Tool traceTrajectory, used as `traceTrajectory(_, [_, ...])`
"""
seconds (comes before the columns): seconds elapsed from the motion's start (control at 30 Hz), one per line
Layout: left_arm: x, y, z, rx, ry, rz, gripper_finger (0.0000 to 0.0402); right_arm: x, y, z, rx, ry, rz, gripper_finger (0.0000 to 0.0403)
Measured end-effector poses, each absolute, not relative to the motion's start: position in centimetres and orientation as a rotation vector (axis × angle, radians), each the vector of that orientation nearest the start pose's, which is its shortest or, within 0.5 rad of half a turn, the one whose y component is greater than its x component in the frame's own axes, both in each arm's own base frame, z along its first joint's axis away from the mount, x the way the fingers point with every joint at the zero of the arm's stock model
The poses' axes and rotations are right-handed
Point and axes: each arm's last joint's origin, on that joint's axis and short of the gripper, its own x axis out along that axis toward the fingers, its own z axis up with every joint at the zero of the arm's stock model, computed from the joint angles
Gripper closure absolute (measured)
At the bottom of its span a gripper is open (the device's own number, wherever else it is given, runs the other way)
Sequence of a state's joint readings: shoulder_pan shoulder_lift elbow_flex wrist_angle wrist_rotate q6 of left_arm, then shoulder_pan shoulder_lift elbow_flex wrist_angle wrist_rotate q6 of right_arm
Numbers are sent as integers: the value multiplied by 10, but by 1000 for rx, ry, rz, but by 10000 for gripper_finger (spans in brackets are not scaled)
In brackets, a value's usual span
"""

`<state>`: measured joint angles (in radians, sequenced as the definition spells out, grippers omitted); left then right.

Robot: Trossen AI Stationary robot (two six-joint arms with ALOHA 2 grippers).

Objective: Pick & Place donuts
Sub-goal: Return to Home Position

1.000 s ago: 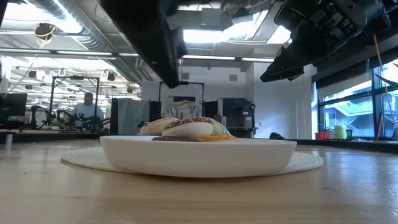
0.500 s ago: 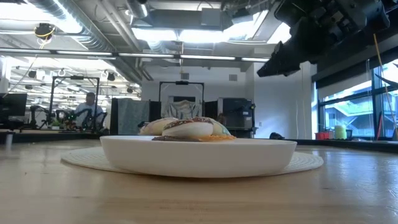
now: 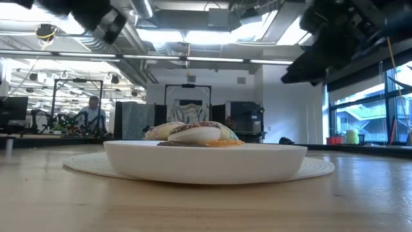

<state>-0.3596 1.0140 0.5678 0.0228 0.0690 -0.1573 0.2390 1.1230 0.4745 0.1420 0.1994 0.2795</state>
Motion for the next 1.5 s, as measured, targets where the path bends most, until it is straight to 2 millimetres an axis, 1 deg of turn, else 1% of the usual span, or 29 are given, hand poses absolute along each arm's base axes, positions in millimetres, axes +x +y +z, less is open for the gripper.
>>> traceTrajectory(0.03, [196,-76,232,-116,458,-377,284,210,45,194,174,463,-34,242])
traceTrajectory(0.1, [188,-73,223,-105,451,-402,286,197,41,193,183,385,-40,242])
traceTrajectory(0.17, [183,-69,223,-115,367,-479,288,185,38,193,173,311,-40,242])
traceTrajectory(0.23, [178,-61,225,-123,274,-539,289,175,34,193,166,239,-61,242])
traceTrajectory(0.3, [171,-53,220,-124,256,-552,289,166,30,194,179,180,-102,242])
traceTrajectory(0.4, [163,-37,212,-138,242,-473,287,156,24,192,195,136,-146,242])
traceTrajectory(0.47, [157,-29,206,-147,231,-462,285,151,21,190,195,112,-157,242])
traceTrajectory(0.63, [143,-15,199,-156,125,-500,284,140,14,186,202,62,-186,242])
traceTrajectory(0.77, [135,-5,186,-190,111,-420,287,132,9,180,201,33,-211,242])
traceTrajectory(0.87, [131,1,181,-220,103,-373,288,128,6,176,206,12,-225,242])
traceTrajectory(1.0, [125,9,181,-278,68,-303,284,122,4,170,208,-11,-237,242])
traceTrajectory(1.13, [120,13,188,-262,-9,-231,284,116,3,170,207,-41,-232,242])
traceTrajectory(1.37, [111,12,196,-220,-106,-162,287,108,2,168,202,-25,-251,242])
traceTrajectory(1.5, [109,11,196,-203,-110,-104,284,104,0,167,192,-20,-286,242])
